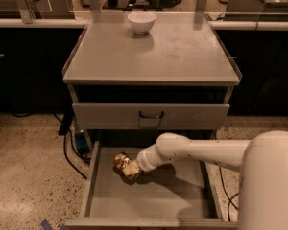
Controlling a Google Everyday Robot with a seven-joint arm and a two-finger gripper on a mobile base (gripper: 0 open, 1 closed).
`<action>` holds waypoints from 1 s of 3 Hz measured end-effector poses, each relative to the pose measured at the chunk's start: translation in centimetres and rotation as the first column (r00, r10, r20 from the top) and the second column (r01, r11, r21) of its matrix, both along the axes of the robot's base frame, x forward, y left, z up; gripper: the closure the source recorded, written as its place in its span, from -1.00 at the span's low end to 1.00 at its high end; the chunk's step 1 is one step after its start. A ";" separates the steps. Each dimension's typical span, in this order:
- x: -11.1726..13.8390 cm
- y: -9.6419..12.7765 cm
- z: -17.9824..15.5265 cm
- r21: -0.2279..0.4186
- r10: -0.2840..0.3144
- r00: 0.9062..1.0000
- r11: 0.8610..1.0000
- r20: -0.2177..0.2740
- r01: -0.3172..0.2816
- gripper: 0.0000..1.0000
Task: Pick orange can from middle drawer and place on counter
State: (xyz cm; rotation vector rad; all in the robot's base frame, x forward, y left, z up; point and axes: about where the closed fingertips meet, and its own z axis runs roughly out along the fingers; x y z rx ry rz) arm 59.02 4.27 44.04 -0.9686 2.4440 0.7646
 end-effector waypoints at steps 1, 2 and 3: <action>1.0 -0.6 5.5 0.094 0.056 0.998 0.994 0.005 -0.056 1.00; 0.4 -3.4 9.6 0.098 0.129 0.992 0.987 -0.011 -0.127 1.00; 0.4 -3.3 9.6 0.098 0.129 0.992 0.987 -0.011 -0.128 1.00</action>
Offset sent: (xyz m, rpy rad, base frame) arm 0.0146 -0.0750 0.1523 0.1020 -0.0114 0.1618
